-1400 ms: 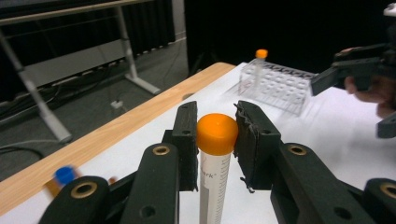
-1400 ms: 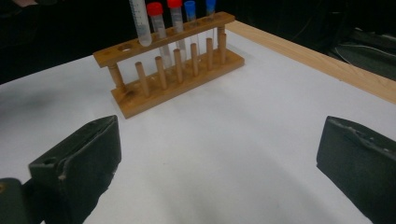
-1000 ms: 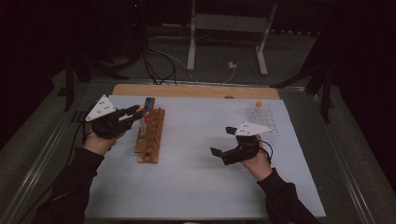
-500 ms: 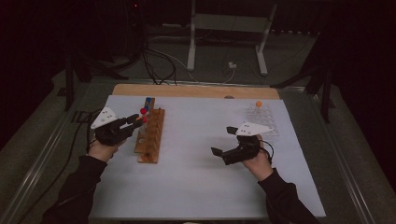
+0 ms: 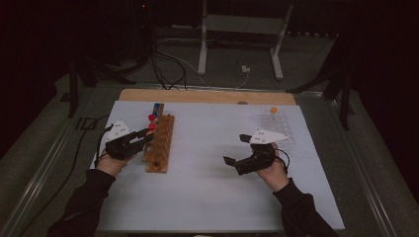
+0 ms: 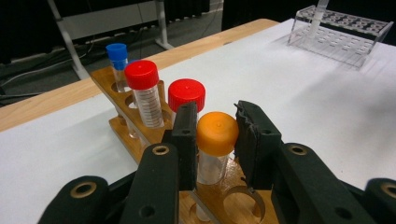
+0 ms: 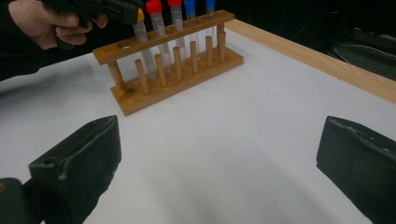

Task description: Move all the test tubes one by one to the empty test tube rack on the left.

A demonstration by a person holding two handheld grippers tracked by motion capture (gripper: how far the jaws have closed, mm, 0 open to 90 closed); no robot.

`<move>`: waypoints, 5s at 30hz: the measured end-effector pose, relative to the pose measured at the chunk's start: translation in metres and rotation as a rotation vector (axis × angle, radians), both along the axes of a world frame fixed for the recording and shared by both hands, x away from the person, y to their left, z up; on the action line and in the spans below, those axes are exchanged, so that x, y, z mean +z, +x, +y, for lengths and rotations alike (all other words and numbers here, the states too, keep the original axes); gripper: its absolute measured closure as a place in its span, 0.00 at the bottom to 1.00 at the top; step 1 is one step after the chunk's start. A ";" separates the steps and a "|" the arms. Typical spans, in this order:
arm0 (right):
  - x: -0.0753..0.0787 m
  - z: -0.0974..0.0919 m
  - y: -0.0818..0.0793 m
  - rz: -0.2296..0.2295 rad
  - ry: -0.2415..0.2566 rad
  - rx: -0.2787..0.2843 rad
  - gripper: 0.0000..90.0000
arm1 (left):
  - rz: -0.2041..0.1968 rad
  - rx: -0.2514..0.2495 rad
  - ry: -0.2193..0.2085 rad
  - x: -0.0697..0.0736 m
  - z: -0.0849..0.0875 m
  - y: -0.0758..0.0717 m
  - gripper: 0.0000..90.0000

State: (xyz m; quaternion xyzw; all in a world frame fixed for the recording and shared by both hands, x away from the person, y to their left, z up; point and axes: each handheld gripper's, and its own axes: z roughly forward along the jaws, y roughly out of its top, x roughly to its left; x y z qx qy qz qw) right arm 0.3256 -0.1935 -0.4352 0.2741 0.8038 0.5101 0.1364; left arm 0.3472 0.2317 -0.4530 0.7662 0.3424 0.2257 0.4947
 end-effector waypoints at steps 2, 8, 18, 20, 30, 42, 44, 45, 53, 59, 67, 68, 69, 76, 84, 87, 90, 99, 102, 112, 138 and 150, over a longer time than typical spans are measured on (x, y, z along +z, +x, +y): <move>0.000 0.000 0.000 -0.001 0.002 0.001 0.00 | 0.015 -0.014 -0.017 0.000 0.001 0.000 0.78; 0.005 -0.008 0.003 -0.018 0.012 -0.022 0.00 | -0.017 -0.032 -0.061 0.007 -0.001 -0.009 0.48; 0.011 -0.049 0.026 -0.078 0.000 -0.207 0.00 | -0.009 -0.071 -0.088 0.021 -0.009 -0.019 0.09; 0.010 -0.060 0.032 -0.080 -0.005 -0.246 0.00 | -0.001 -0.084 -0.114 0.022 -0.010 -0.020 0.06; 0.000 -0.099 0.065 -0.027 -0.045 -0.439 0.11 | -0.006 -0.131 -0.118 0.026 -0.017 -0.024 0.04; -0.015 -0.108 0.103 0.042 -0.155 -0.566 0.49 | -0.015 -0.135 -0.118 0.029 -0.017 -0.026 0.04; -0.016 -0.108 0.108 0.058 -0.172 -0.582 0.53 | -0.015 -0.136 -0.113 0.029 -0.018 -0.026 0.04; -0.016 -0.108 0.110 0.066 -0.169 -0.587 0.54 | -0.017 -0.137 -0.112 0.029 -0.018 -0.026 0.04; -0.020 -0.108 0.127 0.120 -0.190 -0.628 0.66 | -0.013 -0.138 -0.113 0.029 -0.018 -0.026 0.04; -0.024 -0.106 0.136 0.150 -0.204 -0.639 0.75 | -0.012 -0.138 -0.109 0.028 -0.018 -0.025 0.04; -0.024 -0.105 0.138 0.143 -0.194 -0.635 0.83 | -0.011 -0.131 -0.115 0.028 -0.016 -0.024 0.04; -0.023 -0.105 0.138 0.141 -0.191 -0.636 0.83 | -0.009 -0.130 -0.118 0.028 -0.016 -0.024 0.04; -0.022 -0.105 0.137 0.136 -0.185 -0.636 0.83 | -0.008 -0.131 -0.119 0.028 -0.016 -0.024 0.04; -0.001 -0.110 0.128 0.082 -0.140 -0.629 0.84 | -0.008 -0.140 -0.112 0.028 -0.017 -0.024 0.04; 0.027 -0.109 0.107 -0.003 -0.127 -0.588 0.84 | -0.004 -0.156 -0.109 0.030 -0.021 -0.025 0.04; 0.033 -0.104 0.097 -0.020 -0.103 -0.535 0.84 | 0.000 -0.165 -0.107 0.031 -0.024 -0.025 0.04; 0.035 -0.096 0.084 -0.036 -0.100 -0.472 0.84 | 0.005 -0.184 -0.093 0.033 -0.028 -0.025 0.04; 0.025 -0.067 0.052 -0.037 -0.130 -0.317 0.83 | 0.024 -0.237 -0.100 0.035 -0.041 -0.025 0.04; 0.022 -0.057 0.042 -0.038 -0.137 -0.271 0.83 | 0.027 -0.251 -0.096 0.036 -0.046 -0.025 0.04; 0.010 -0.029 0.012 -0.029 -0.149 -0.141 0.83 | 0.050 -0.321 -0.106 0.038 -0.072 -0.021 0.05; 0.005 0.013 -0.016 -0.016 -0.141 0.039 0.83 | 0.046 -0.494 -0.085 0.038 -0.164 -0.009 0.44; 0.004 0.019 -0.017 -0.012 -0.146 0.060 0.83 | 0.038 -0.569 -0.044 0.034 -0.190 -0.009 0.71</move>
